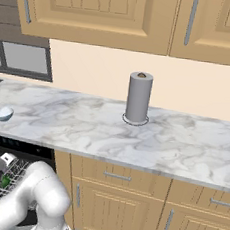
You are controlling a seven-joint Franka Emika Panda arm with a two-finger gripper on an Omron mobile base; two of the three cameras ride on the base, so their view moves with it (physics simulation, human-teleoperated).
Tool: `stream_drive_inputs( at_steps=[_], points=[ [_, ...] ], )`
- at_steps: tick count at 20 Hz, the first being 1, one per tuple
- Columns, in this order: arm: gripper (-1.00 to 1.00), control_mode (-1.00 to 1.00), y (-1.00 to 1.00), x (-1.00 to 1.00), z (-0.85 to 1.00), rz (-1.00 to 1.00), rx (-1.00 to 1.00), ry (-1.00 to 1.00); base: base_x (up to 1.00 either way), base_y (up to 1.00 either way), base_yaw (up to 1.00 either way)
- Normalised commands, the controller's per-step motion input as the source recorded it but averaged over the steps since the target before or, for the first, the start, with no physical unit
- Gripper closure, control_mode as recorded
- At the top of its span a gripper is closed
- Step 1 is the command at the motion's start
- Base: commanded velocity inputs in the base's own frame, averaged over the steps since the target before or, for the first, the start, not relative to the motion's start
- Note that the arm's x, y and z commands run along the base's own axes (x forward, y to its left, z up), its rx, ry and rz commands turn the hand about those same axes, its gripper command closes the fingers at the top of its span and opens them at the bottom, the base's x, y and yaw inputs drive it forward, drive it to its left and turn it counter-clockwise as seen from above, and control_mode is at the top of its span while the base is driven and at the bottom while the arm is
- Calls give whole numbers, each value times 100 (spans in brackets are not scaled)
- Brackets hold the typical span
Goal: Pick up the cup and bowl from the counter, place them in the dishwasher, and close the dishwasher door.
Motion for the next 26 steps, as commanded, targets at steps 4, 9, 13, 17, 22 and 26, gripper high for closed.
stream_drive_inputs(
  at_steps=[4,9,13,17,22,26],
  points=[
    [-100,-100,6,0,-7,1,0,0,0,0,0],
    [-100,-100,0,11,-3,0,-8,0,0,0,0],
    [-100,-100,0,17,-4,0,-29,-1,0,0,0],
    [-100,-100,0,18,-28,0,-27,-3,0,0,0],
    [-100,-100,5,1,-58,0,-8,-4,0,0,0],
    [-100,-100,0,4,-13,0,17,-9,0,0,0]
  ],
)
